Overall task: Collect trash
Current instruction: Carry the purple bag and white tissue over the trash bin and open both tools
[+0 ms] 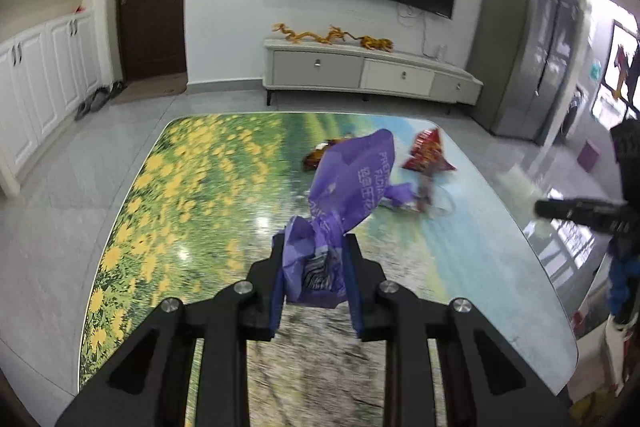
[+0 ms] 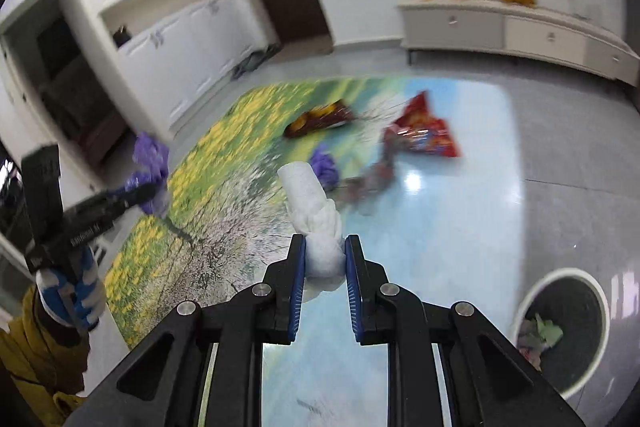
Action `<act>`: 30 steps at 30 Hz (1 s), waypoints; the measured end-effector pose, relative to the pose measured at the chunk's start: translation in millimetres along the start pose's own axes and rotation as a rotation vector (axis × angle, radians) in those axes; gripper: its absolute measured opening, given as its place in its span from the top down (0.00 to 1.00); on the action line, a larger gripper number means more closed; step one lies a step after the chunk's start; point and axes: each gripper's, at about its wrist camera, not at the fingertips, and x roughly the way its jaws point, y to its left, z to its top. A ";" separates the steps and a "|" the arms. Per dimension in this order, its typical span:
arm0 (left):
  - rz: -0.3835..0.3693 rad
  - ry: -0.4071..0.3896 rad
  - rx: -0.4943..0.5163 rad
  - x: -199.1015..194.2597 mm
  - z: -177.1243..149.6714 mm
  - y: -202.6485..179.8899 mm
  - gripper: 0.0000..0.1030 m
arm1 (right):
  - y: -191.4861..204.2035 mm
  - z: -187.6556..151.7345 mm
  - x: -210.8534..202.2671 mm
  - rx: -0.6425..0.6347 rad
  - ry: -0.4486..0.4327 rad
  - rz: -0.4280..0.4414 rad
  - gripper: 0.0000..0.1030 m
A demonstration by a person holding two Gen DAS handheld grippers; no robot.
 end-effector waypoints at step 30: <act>-0.011 -0.002 0.307 -23.4 -5.1 -160.4 0.76 | -68.0 -67.6 -95.9 0.176 -0.191 0.011 0.81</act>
